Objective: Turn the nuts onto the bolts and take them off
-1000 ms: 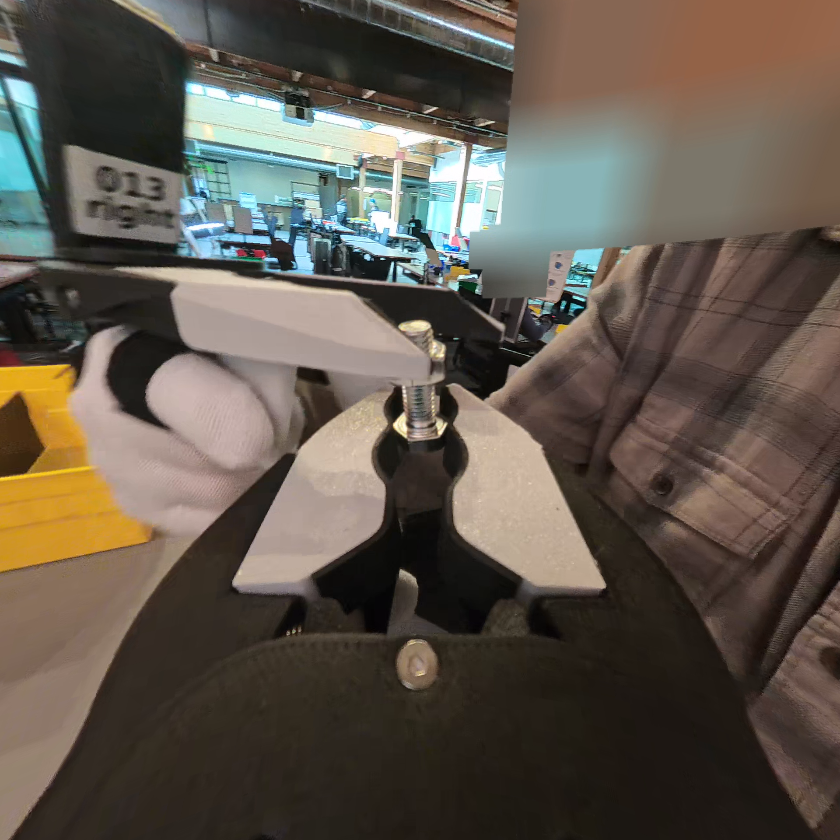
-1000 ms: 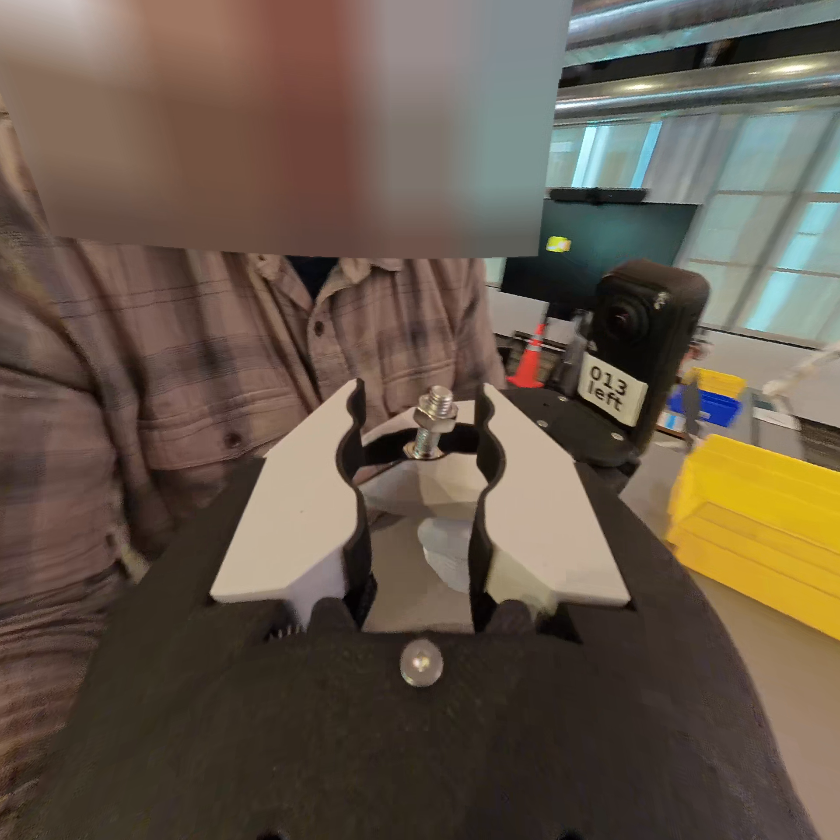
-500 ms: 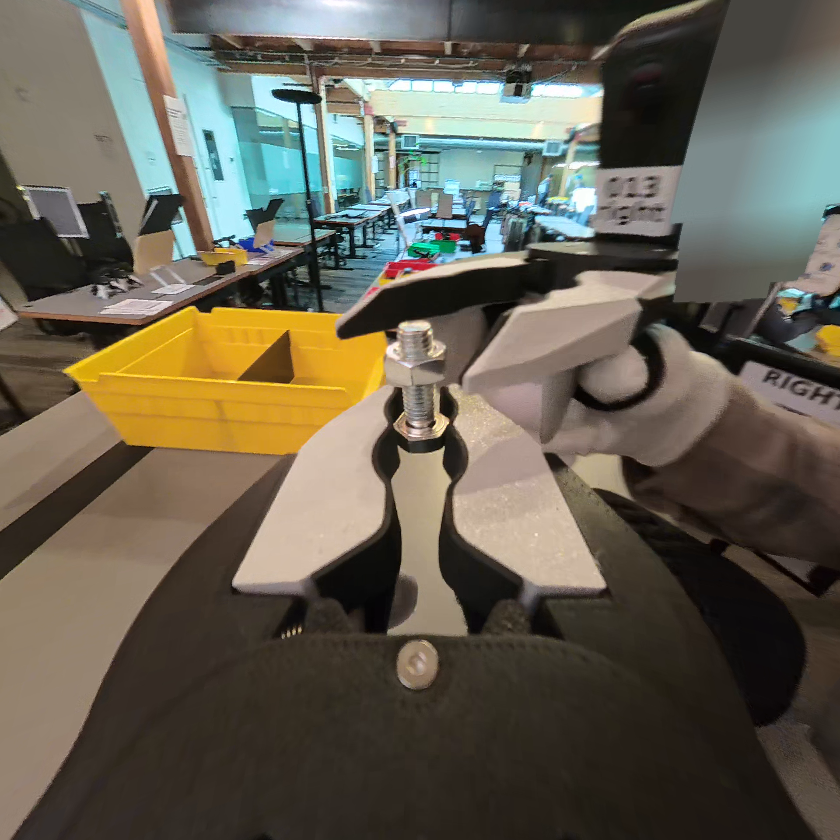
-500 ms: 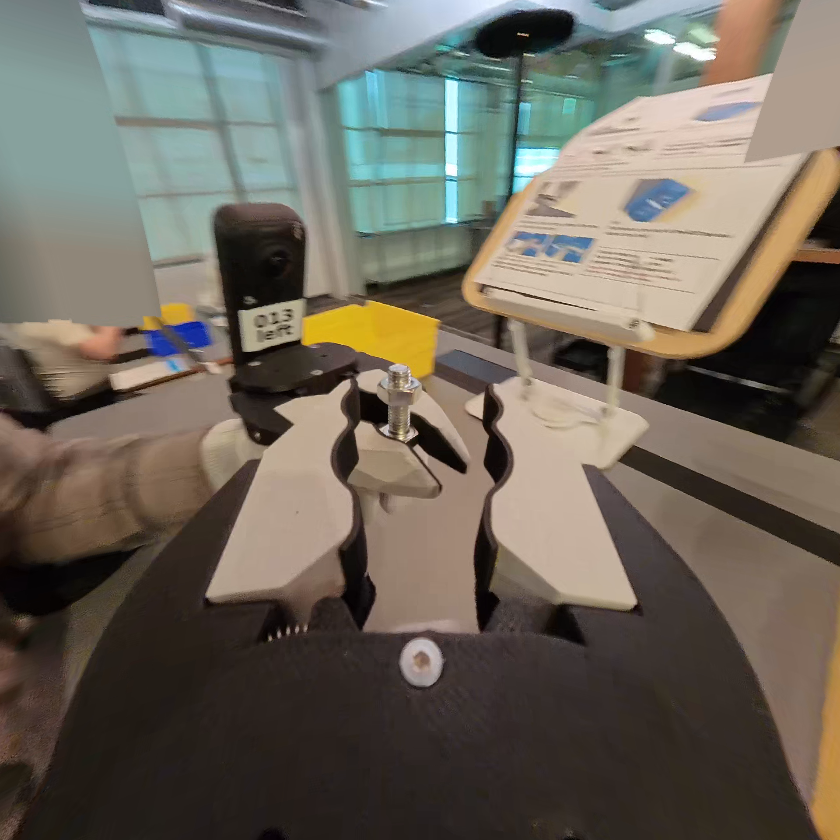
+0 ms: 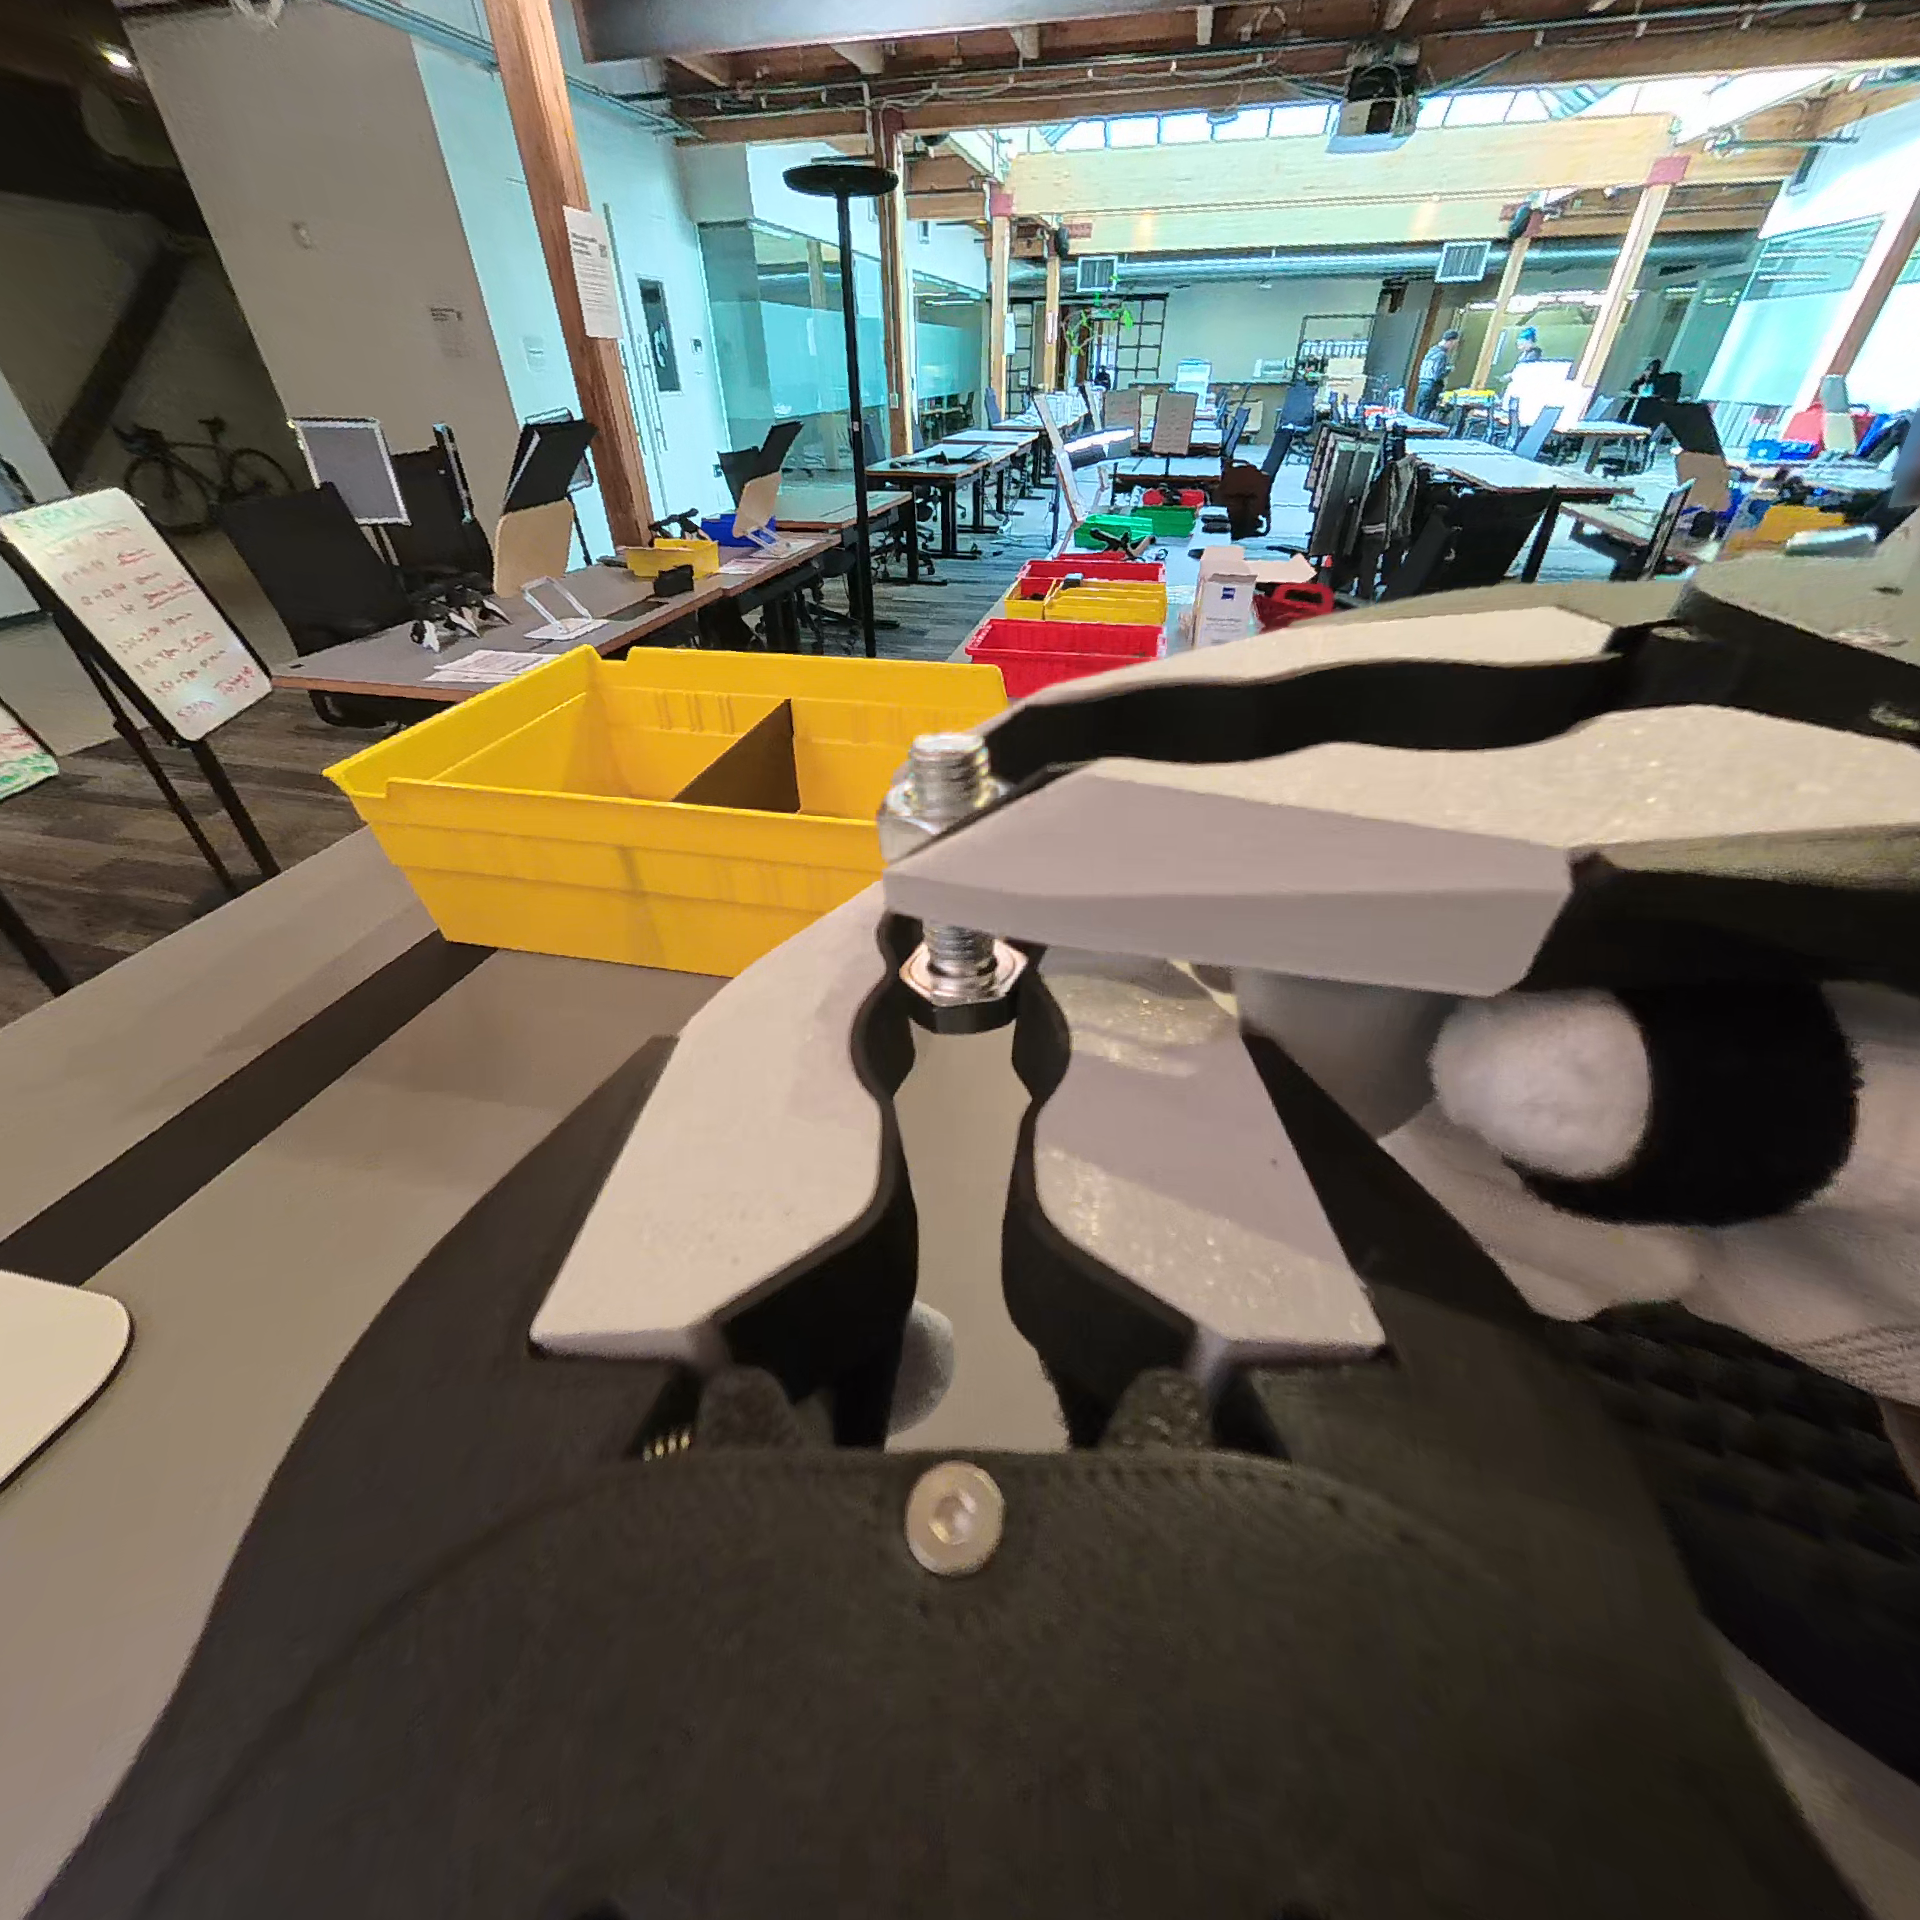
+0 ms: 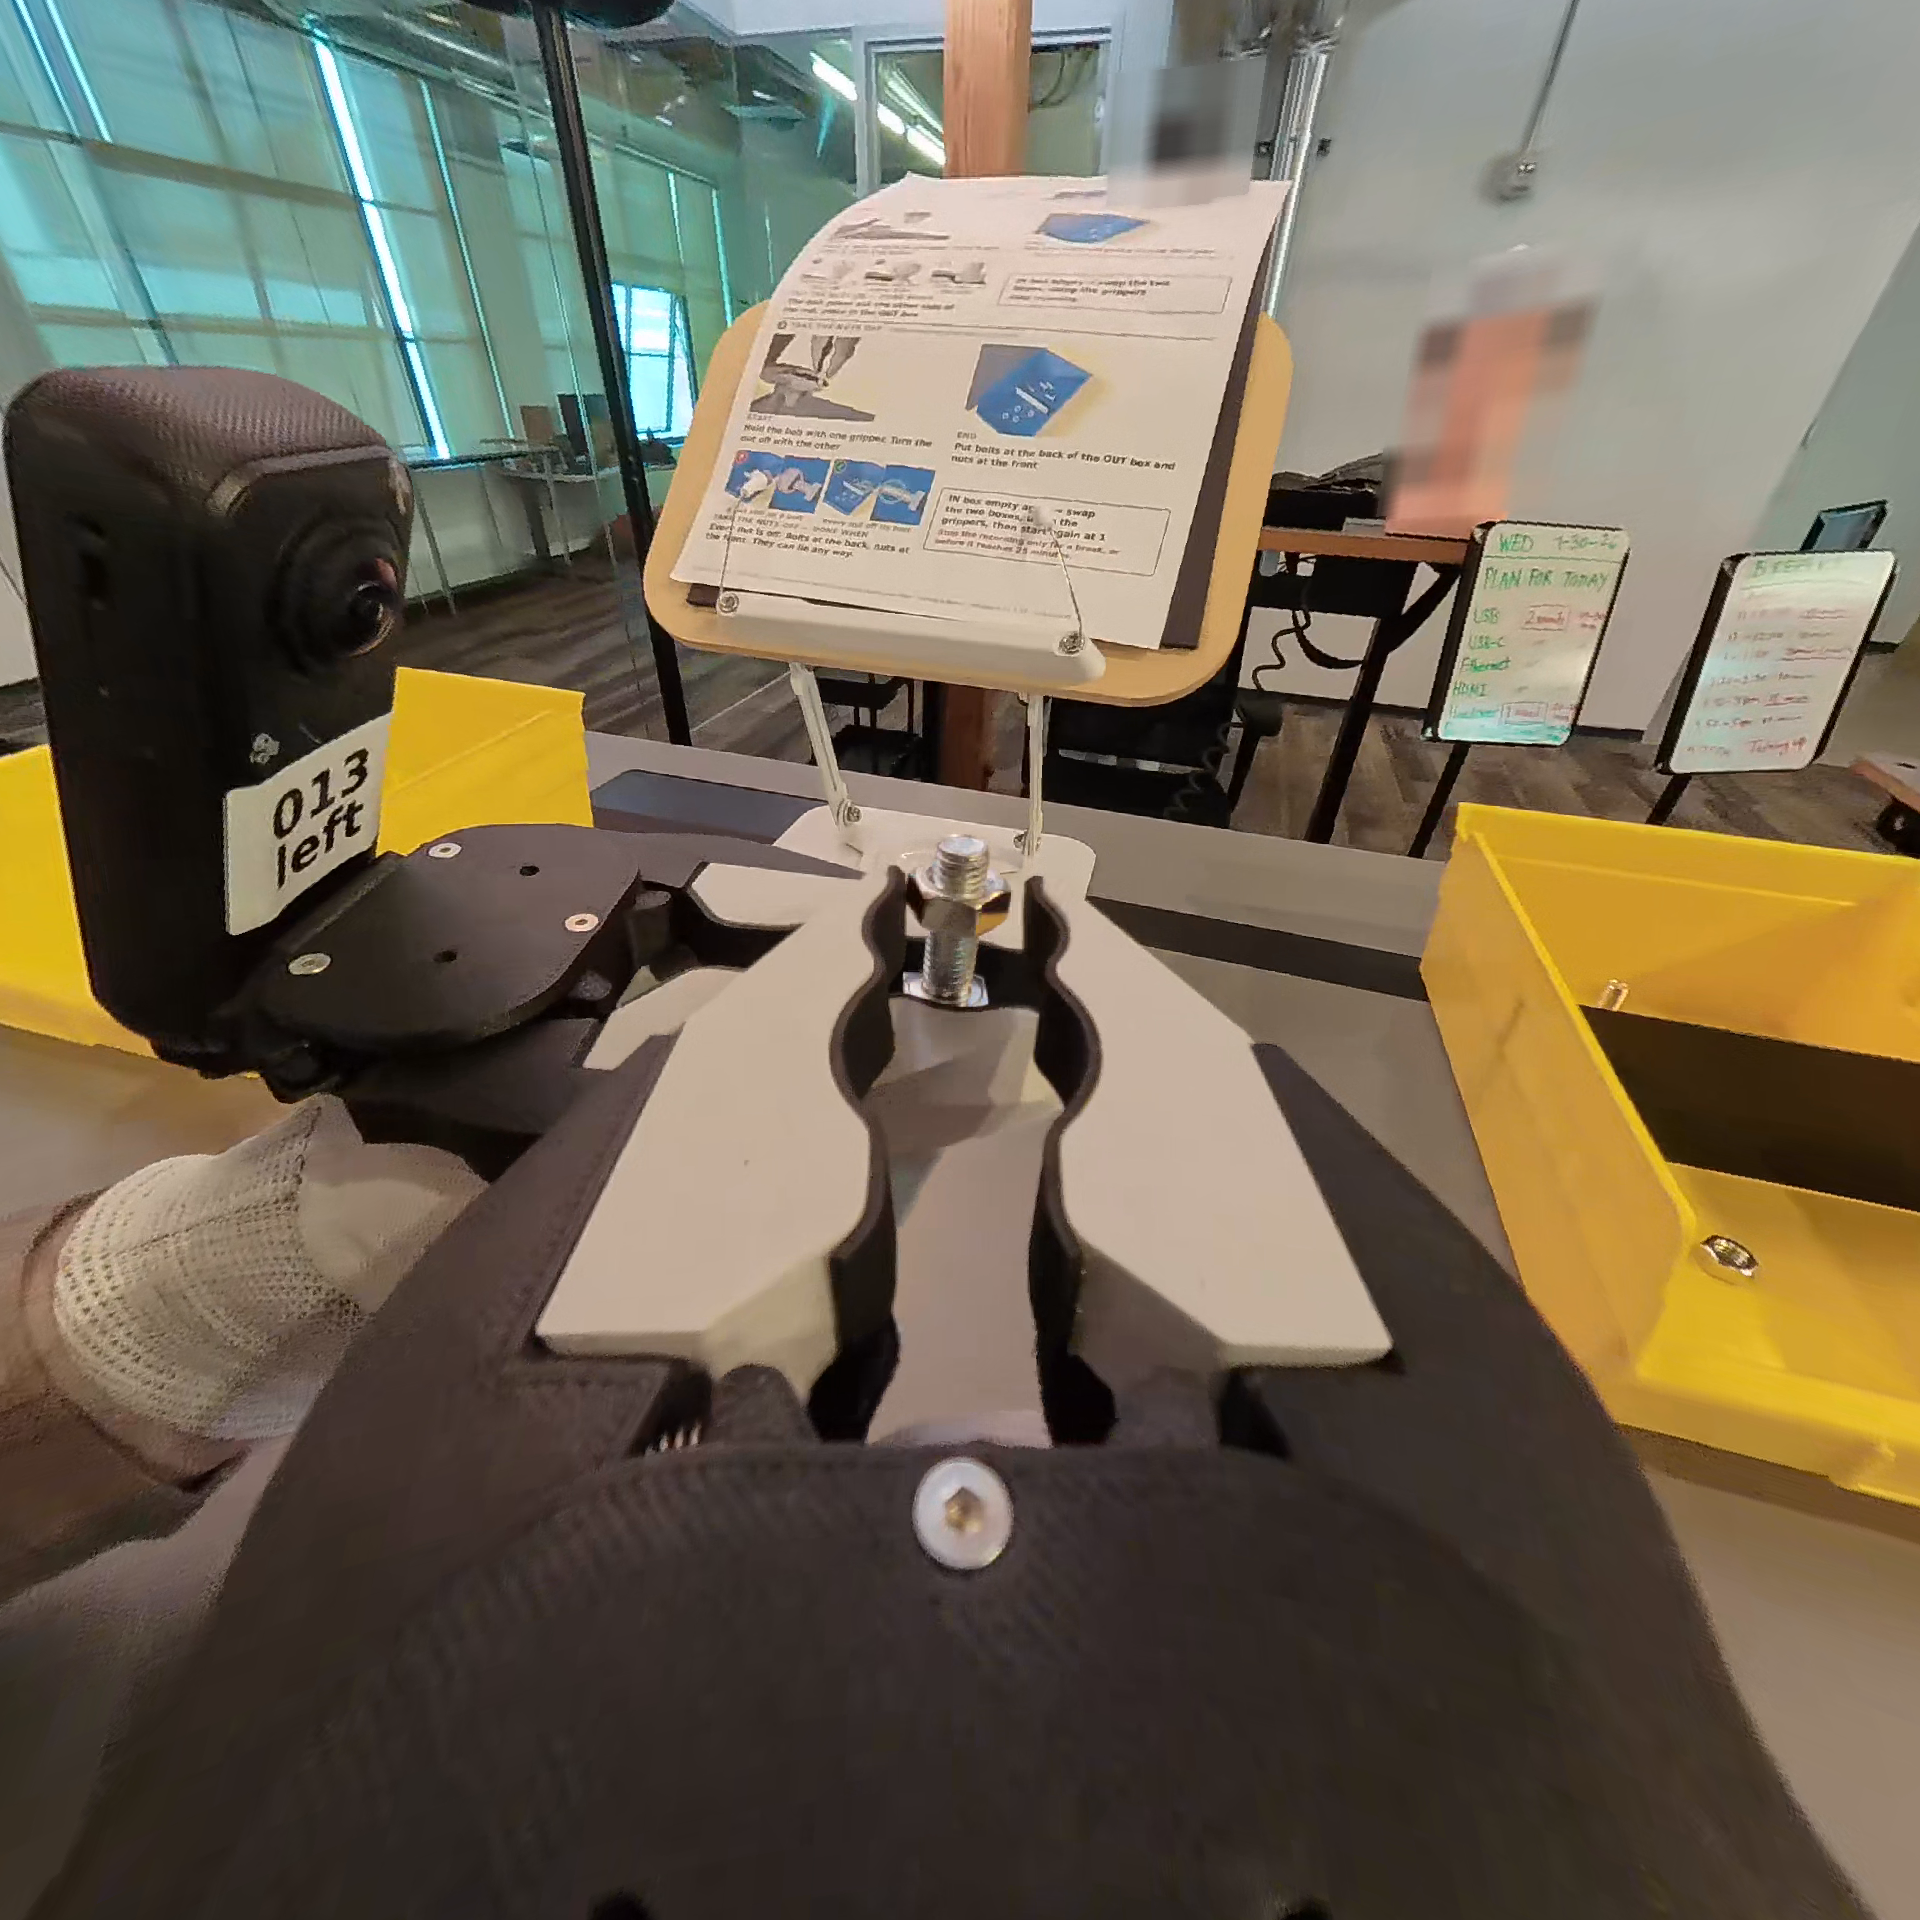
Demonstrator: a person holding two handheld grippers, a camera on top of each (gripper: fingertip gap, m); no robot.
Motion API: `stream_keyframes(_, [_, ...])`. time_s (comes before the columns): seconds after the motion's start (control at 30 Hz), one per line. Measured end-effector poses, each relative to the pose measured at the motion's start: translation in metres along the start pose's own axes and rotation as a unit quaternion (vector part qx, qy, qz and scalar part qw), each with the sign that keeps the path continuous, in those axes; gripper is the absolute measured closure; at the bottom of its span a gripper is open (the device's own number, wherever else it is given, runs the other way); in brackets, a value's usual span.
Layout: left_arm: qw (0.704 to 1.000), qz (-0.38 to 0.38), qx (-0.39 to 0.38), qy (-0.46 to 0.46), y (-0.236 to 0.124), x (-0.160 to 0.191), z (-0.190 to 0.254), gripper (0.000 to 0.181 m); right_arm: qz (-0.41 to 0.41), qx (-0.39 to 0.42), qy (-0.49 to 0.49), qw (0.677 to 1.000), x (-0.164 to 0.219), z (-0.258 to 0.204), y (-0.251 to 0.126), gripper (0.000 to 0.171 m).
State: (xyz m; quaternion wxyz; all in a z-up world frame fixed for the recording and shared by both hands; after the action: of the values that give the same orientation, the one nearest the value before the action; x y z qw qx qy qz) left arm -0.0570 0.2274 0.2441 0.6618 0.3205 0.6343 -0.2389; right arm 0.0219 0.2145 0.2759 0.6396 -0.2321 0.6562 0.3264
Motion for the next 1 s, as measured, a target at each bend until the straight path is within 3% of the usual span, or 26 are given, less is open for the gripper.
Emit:
stream_keyframes(0.33, [1.000, -0.002, 0.016, -0.002, -0.002, -0.002, 0.000, 0.166, 0.012, -0.054, 0.004, 0.998, 0.000, 0.007, -0.001, 0.155])
stream_keyframes(0.57, [0.998, 0.007, 0.058, -0.032, -0.004, -0.009, 0.004, 0.166, 0.019, -0.202, 0.056, 0.978, -0.004, 0.026, -0.003, 0.155])
stream_keyframes(0.77, [0.992, 0.006, 0.113, -0.049, -0.007, -0.017, 0.014, 0.165, 0.037, -0.404, 0.106, 0.908, -0.008, 0.045, 0.001, 0.155])
stream_keyframes(0.87, [0.988, 0.006, 0.144, -0.052, -0.007, -0.021, 0.023, 0.166, 0.049, -0.509, 0.113, 0.852, -0.010, 0.052, 0.003, 0.155])
stream_keyframes(1.0, [0.975, 0.009, 0.212, -0.072, -0.008, -0.025, 0.041, 0.166, 0.056, -0.652, 0.141, 0.743, -0.014, 0.055, 0.003, 0.155])
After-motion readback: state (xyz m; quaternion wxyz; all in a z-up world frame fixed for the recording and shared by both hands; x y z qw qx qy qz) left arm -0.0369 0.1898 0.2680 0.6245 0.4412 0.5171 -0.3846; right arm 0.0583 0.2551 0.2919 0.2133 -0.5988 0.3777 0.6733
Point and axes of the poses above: each gripper's, where its closed fingertips meet, y out along the fingers, x out of its underside, z = x × y across the jaws, the point moved 8 cm from there along -y, back along the fingers, and after that the axes turned 10 degrees about z, right-handed, at the moved point
